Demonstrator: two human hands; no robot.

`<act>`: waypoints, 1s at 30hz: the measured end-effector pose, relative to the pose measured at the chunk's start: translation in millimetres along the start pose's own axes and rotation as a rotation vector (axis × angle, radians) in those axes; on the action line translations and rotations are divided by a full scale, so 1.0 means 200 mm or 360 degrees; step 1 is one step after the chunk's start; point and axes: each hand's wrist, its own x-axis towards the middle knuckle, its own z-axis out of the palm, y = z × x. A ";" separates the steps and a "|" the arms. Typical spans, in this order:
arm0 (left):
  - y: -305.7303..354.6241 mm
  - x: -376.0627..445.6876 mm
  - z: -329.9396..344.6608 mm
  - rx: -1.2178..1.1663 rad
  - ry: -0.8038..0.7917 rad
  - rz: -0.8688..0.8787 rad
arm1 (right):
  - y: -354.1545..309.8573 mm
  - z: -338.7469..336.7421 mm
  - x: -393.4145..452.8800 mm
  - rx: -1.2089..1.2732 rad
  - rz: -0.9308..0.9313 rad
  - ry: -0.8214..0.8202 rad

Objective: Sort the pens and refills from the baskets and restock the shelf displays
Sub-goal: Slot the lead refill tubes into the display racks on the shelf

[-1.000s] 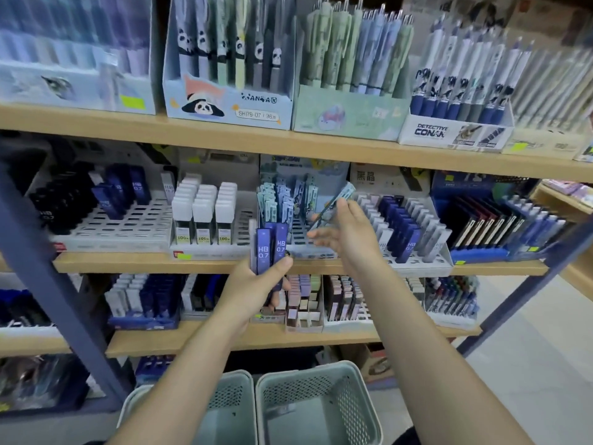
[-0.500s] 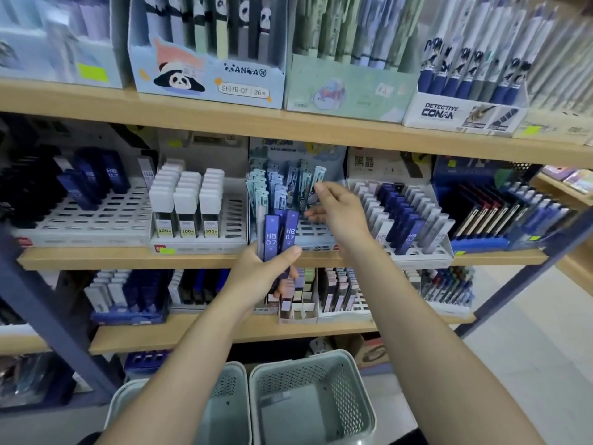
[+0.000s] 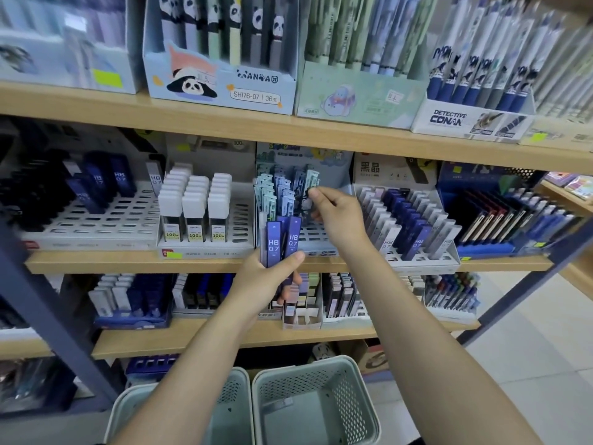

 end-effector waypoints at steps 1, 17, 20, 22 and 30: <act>0.00 0.00 0.00 -0.0007 0.0004 -0.0002 | 0.00 0.01 0.00 -0.0033 -0.0022 -0.0014; -0.02 0.00 -0.01 -0.0076 -0.0023 -0.0017 | 0.03 -0.08 0.03 -0.0154 -0.0001 -0.0065; -0.01 -0.01 0.00 -0.0088 -0.0003 -0.0013 | 0.04 -0.08 0.03 -0.0227 -0.0052 -0.0060; -0.01 -0.01 0.01 -0.0087 0.0007 -0.0008 | 0.05 -0.09 0.03 -0.0257 -0.0079 -0.0041; -0.01 -0.01 0.02 -0.0092 0.0037 0.0000 | 0.08 -0.08 0.01 -0.0534 -0.0236 -0.0170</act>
